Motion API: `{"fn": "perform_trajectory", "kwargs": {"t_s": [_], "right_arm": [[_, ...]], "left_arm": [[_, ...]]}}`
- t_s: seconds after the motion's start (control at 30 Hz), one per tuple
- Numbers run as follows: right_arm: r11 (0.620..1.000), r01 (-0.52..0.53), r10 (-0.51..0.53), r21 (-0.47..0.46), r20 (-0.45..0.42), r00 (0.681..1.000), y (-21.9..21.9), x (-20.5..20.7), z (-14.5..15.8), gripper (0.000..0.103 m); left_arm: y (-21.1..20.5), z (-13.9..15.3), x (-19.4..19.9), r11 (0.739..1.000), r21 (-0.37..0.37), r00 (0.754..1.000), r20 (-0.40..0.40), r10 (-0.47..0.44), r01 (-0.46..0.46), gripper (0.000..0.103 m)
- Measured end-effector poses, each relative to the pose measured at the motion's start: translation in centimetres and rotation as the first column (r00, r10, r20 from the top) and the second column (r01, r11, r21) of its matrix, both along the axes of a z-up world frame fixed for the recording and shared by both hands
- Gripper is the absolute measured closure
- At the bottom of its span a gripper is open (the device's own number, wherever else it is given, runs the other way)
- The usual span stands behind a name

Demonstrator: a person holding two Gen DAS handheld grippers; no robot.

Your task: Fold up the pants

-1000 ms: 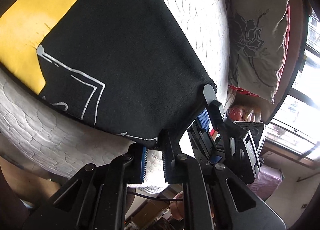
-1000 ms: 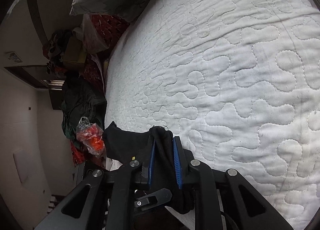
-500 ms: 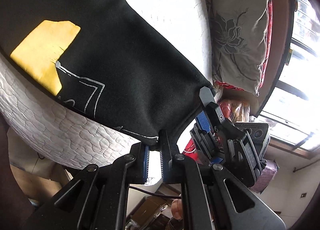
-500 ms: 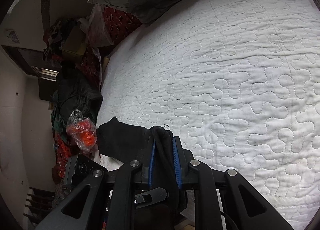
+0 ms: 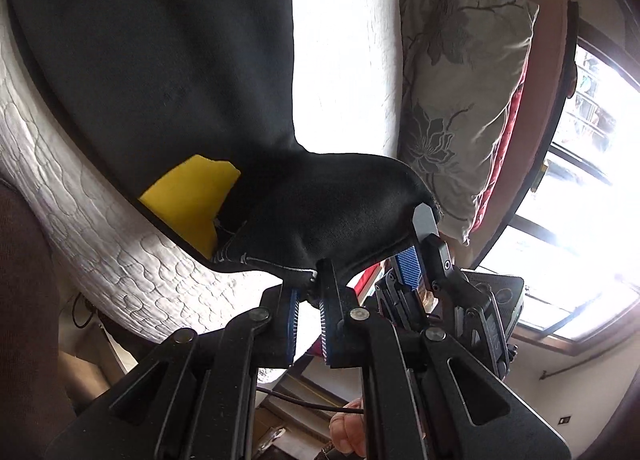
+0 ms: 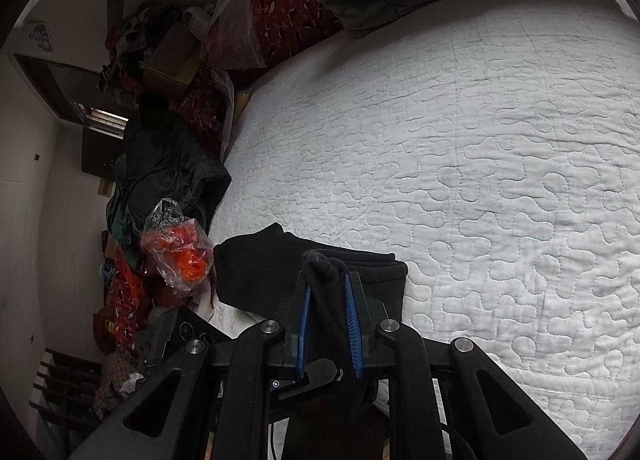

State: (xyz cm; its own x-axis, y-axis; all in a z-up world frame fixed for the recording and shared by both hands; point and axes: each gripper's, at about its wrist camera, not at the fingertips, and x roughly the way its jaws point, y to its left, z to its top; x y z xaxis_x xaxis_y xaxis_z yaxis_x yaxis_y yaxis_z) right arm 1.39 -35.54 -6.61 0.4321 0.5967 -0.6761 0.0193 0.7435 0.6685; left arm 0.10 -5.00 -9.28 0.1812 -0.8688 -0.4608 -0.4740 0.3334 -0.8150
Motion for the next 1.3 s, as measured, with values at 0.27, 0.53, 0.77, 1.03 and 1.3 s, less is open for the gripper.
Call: {"fn": "perform_trajectory", "kwargs": {"t_s": [0.27, 0.53, 0.77, 1.03, 1.3], "right_arm": [[0.999, -0.045, 0.045, -0.018, -0.022, 0.999, 5.0, 2.3, -0.4, 0.087], [0.997, -0.074, 0.071, -0.032, -0.090, 0.993, 9.5, 5.0, -3.3, 0.087], [0.998, -0.060, 0.058, -0.004, -0.161, 0.985, 11.6, 6.1, -7.1, 0.080], [0.998, -0.060, 0.062, 0.016, -0.172, 0.983, 12.1, 6.1, -7.7, 0.078], [0.997, -0.058, 0.065, 0.058, -0.122, 0.990, 10.6, 3.9, -5.6, 0.071]], "left_arm": [[4.2, -1.8, 0.6, 0.994, -0.040, 0.994, -0.039, 0.102, -0.103, 0.096], [6.8, -5.7, 1.2, 0.983, -0.056, 0.978, -0.129, 0.166, -0.175, 0.096], [7.8, -7.6, 1.0, 0.977, -0.084, 0.969, -0.172, 0.180, -0.197, 0.096], [7.8, -6.6, 0.8, 0.976, -0.082, 0.969, -0.162, 0.188, -0.203, 0.096], [11.0, -2.9, -0.8, 0.962, 0.036, 0.960, -0.066, 0.272, -0.271, 0.046]]}}
